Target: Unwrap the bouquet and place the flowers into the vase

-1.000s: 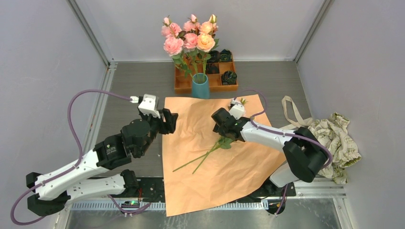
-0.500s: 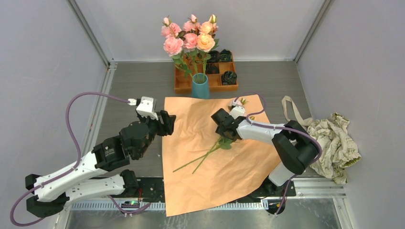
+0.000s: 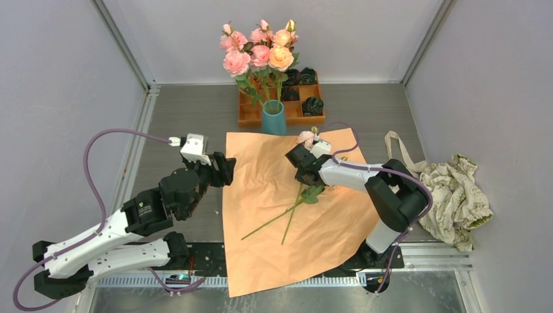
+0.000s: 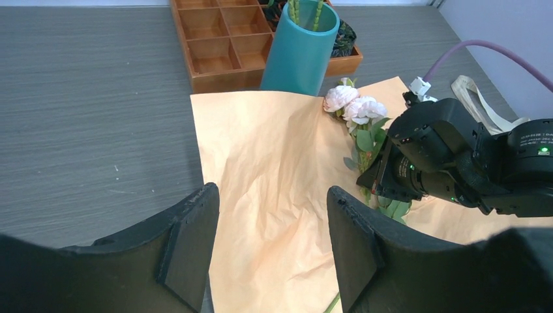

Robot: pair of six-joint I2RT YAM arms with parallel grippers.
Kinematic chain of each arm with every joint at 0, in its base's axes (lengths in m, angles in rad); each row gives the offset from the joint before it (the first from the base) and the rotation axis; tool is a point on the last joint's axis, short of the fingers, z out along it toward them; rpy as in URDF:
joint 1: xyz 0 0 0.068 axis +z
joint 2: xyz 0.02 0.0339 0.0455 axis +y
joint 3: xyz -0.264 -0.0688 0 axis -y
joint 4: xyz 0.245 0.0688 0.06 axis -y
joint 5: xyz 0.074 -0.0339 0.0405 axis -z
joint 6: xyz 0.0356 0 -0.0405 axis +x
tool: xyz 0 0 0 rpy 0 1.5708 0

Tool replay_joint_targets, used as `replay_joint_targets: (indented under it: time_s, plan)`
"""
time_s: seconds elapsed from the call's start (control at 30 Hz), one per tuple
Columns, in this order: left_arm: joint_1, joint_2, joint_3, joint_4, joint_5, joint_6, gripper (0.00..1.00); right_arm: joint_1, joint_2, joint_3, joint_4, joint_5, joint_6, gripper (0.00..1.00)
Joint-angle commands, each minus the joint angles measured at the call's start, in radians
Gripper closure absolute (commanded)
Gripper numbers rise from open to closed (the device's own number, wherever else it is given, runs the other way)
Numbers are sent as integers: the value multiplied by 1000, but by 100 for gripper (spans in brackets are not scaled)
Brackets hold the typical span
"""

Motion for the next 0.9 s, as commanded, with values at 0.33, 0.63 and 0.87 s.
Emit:
replay_joint_targets:
  time_s: [0.33, 0.63, 0.87]
  plan:
    - [-3, -12, 19, -12, -25, -26, 38, 37, -426, 263, -129, 130, -213, 99]
    - [-3, -29, 30, -48, -8, -39, 38, 46, -408, 561, 141, 251, -691, 99]
    - [-3, -21, 50, -98, 2, -48, 35, 49, -231, 702, 457, 253, -966, 99]
